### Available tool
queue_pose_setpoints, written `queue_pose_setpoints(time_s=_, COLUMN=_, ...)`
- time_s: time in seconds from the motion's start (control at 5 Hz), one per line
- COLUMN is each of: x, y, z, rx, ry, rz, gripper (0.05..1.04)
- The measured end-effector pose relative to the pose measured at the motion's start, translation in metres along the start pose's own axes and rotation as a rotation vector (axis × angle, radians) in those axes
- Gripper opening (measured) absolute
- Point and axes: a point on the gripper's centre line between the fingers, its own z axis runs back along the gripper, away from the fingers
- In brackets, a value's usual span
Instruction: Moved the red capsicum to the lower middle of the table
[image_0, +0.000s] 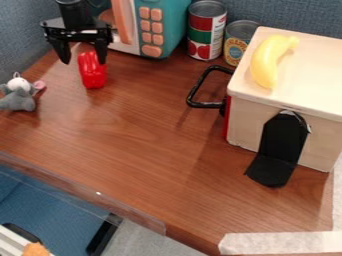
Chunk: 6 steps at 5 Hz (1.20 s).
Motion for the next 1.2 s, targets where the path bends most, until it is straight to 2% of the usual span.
queue_pose_setpoints(time_s=0.2, x=-0.003, y=-0.01, z=-0.012, rx=0.021, ry=0.037, rz=0.001, gripper=1.0)
queue_pose_setpoints(time_s=0.4, x=-0.004, y=-0.007, z=-0.026, rx=0.062, ry=0.073, rz=0.005, gripper=1.0)
queue_pose_setpoints(time_s=0.6, x=-0.006, y=-0.003, z=-0.036, rx=0.082, ry=0.097, rz=0.01, gripper=1.001)
queue_pose_setpoints(time_s=0.8, x=-0.007, y=0.001, z=-0.037, rx=0.084, ry=0.1, rz=0.019, gripper=0.949)
queue_pose_setpoints(time_s=1.0, x=-0.009, y=-0.006, z=-0.036, rx=0.06, ry=0.079, rz=-0.001, gripper=0.741)
queue_pose_setpoints(time_s=1.2, x=-0.015, y=-0.021, z=-0.017, rx=0.04, ry=0.031, rz=-0.042, gripper=0.736)
